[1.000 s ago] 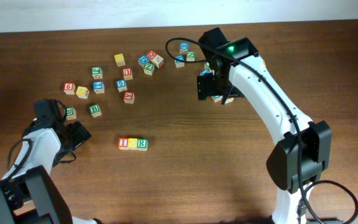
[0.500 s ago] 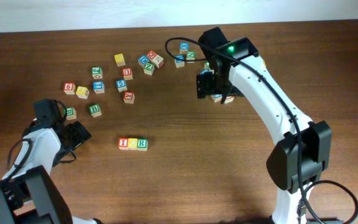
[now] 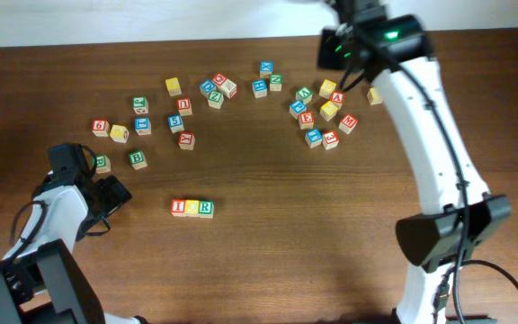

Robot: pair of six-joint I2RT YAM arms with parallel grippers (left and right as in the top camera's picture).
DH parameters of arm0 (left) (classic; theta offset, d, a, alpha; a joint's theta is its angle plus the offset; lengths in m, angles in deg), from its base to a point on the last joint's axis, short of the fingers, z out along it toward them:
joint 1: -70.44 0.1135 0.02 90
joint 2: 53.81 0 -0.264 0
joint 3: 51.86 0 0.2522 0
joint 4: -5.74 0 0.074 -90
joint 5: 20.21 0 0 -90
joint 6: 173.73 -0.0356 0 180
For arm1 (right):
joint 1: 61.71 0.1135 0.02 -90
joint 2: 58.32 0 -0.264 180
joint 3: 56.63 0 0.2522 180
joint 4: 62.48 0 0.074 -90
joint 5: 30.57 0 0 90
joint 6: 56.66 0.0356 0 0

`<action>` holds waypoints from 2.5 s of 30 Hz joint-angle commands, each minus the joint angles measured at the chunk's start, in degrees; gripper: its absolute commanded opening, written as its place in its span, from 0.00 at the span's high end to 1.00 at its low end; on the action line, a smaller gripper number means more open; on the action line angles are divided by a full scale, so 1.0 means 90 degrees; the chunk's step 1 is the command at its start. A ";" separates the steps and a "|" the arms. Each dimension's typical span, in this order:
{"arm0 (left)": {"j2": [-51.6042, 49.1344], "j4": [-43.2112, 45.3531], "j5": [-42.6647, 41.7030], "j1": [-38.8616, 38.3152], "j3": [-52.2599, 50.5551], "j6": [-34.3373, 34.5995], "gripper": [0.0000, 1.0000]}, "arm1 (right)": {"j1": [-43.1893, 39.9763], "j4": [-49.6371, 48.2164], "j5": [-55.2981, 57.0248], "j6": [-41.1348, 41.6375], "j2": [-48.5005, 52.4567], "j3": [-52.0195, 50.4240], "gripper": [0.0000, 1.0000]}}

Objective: Spell out ICRA
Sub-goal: 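Move the right gripper over the red A block in the cluster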

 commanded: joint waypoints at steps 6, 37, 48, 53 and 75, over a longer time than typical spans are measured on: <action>0.0066 -0.0002 0.0046 0.0027 -0.0041 0.0017 0.01 | -0.0729 -0.0340 0.0138 -0.0075 0.0984 -0.0063 0.96; 0.0066 -0.0002 0.0046 0.0027 -0.0041 0.0017 0.01 | -0.0746 -0.0758 -0.0797 -0.0240 0.3123 -0.0107 0.64; 0.0066 -0.0002 0.0046 0.0027 -0.0041 0.0017 0.01 | -0.0612 -0.0797 -0.0818 -0.0238 0.3218 -0.0136 0.58; 0.0066 -0.0002 0.0046 0.0027 -0.0041 0.0017 0.01 | -0.0595 -0.0828 -0.0816 -0.0238 0.3415 -0.0136 0.58; 0.0066 -0.0002 0.0046 0.0027 -0.0041 0.0015 0.01 | -0.0595 -0.0918 -0.0248 -0.0571 0.3342 -0.0005 0.90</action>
